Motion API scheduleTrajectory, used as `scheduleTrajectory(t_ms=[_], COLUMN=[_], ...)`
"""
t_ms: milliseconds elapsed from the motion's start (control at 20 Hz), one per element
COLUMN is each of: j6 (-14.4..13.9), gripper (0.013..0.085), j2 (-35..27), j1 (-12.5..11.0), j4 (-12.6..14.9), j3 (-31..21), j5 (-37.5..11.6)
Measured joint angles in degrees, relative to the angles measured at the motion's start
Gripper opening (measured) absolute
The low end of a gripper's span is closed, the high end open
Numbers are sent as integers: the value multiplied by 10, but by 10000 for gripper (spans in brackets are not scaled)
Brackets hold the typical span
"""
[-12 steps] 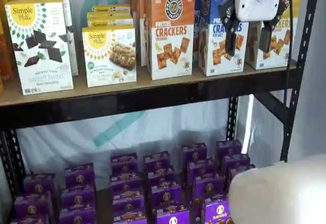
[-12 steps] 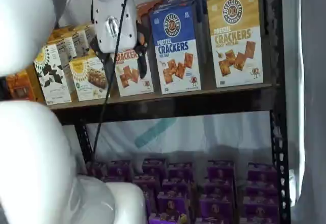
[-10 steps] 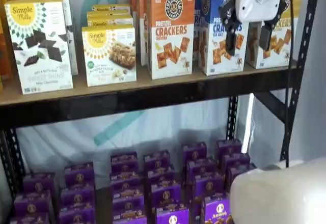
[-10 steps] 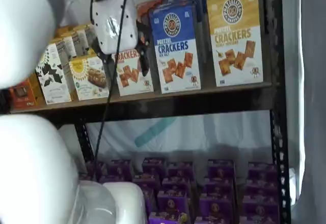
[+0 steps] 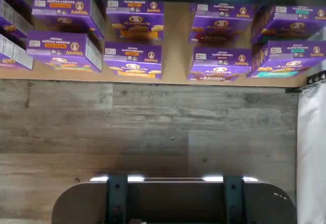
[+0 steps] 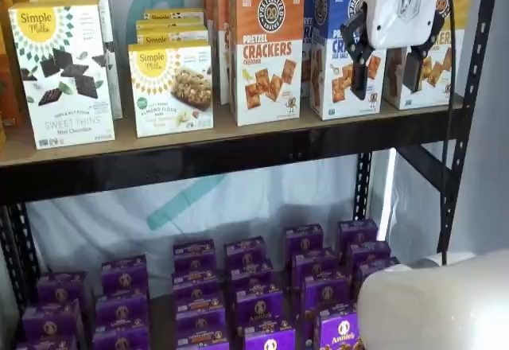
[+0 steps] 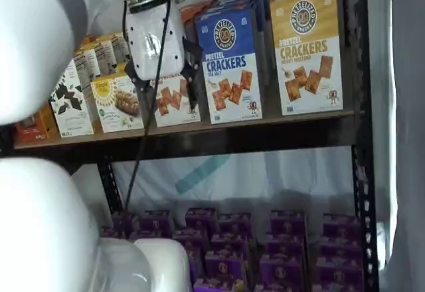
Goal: Retrieve the yellow and white box located on the top shelf, the sixth one from the left
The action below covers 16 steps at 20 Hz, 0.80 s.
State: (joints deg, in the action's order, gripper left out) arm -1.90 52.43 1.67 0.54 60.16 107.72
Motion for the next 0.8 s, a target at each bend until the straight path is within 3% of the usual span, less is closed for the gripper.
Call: scheduleTrajectory(t_ms=[300, 650, 800], j6=[23, 125, 159], gripper=[850, 850, 850], j2=[4, -11, -25], j1=[-20, -128, -162], j4=[16, 11, 14], j3=[-9, -14, -10], j5=[-22, -72, -89])
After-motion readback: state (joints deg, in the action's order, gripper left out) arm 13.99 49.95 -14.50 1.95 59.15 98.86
